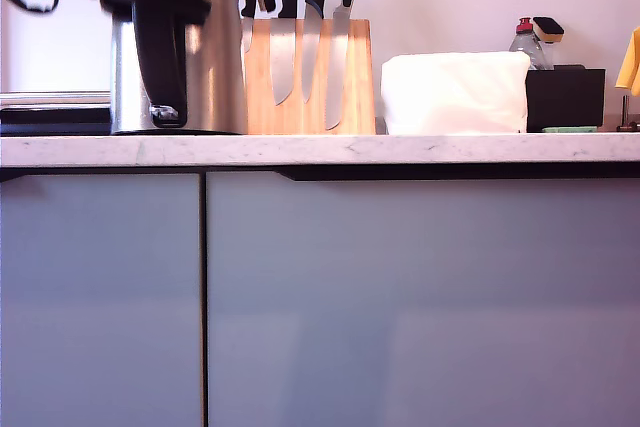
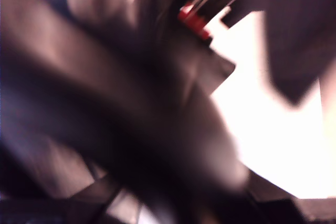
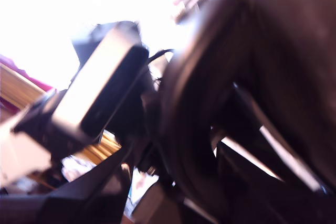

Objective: Pick up the kettle and place it to the side

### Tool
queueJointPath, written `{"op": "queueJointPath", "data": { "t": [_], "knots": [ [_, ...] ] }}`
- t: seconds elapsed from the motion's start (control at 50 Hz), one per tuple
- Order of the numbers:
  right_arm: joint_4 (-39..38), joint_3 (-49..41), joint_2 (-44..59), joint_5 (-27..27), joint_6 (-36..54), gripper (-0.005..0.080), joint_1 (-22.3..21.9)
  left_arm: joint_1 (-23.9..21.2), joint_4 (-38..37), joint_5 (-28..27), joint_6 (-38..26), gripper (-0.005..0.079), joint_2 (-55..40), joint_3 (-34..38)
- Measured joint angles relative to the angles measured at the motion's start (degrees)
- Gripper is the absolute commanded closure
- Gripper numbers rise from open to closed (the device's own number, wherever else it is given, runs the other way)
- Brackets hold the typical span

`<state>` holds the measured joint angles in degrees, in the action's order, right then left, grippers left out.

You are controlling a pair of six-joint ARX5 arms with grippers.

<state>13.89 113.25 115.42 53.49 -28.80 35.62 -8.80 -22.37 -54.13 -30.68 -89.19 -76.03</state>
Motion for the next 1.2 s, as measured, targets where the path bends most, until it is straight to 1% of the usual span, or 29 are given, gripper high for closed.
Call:
{"op": "queueJointPath", "data": {
  "t": [0.08,0.2,0.36,0.4,0.42,0.52,0.66,0.8,0.84,0.9,1.0,1.06,1.16,1.2],
  "knots": [
    [1.36,0.00,0.00,-0.20,2.01,0.0311,0.00,0.37,-0.66,-0.50,-0.66,0.0364,-0.63,0.00],
    [2.03,0.00,0.00,-1.53,4.83,0.0312,0.11,0.72,-1.77,-1.25,-0.90,0.0365,-0.68,0.00],
    [2.36,0.00,0.00,-4.90,9.14,0.0312,0.79,1.95,-5.14,-4.42,-0.98,0.0371,-1.07,0.00],
    [2.51,0.00,0.00,-5.73,12.20,0.0311,0.92,2.34,-5.53,-5.11,-1.01,0.0373,-1.09,0.00],
    [2.54,0.00,0.00,-6.14,12.35,0.0311,1.03,2.64,-5.73,-5.53,-1.03,0.0374,-1.09,0.00],
    [2.54,0.00,0.00,-8.13,16.83,0.0311,1.75,3.74,-6.73,-6.97,-1.03,0.0396,-1.09,0.00],
    [2.19,0.00,0.00,-10.67,18.36,0.0313,3.17,4.26,-6.84,-7.41,-1.03,0.0409,-1.09,0.00],
    [0.09,0.00,0.00,-11.82,18.40,0.0327,3.58,3.91,-6.60,-7.63,-1.05,0.0479,-1.09,0.00],
    [-0.35,0.00,0.00,-12.00,18.40,0.0351,3.78,3.91,-6.40,-7.74,-1.07,0.0510,-1.09,0.00],
    [-0.98,0.00,0.00,-12.11,18.40,0.0395,3.85,3.87,-6.10,-7.87,-3.23,0.0565,-1.09,0.00],
    [-1.99,0.00,0.33,-12.15,18.38,0.0457,3.78,3.61,-5.70,-7.89,-4.52,0.0697,-1.07,0.00],
    [-2.60,0.00,0.68,-12.15,18.38,0.0534,3.74,3.58,-5.73,-7.98,-5.92,0.0767,-1.07,0.00],
    [-3.08,0.00,0.90,-12.07,17.97,0.0720,3.78,3.58,-5.77,-8.24,-7.17,0.0766,-1.07,0.00],
    [-3.39,0.00,1.01,-12.09,17.97,0.0768,3.78,3.58,-5.73,-8.22,-7.30,0.0766,-1.07,0.00]
  ]
}}
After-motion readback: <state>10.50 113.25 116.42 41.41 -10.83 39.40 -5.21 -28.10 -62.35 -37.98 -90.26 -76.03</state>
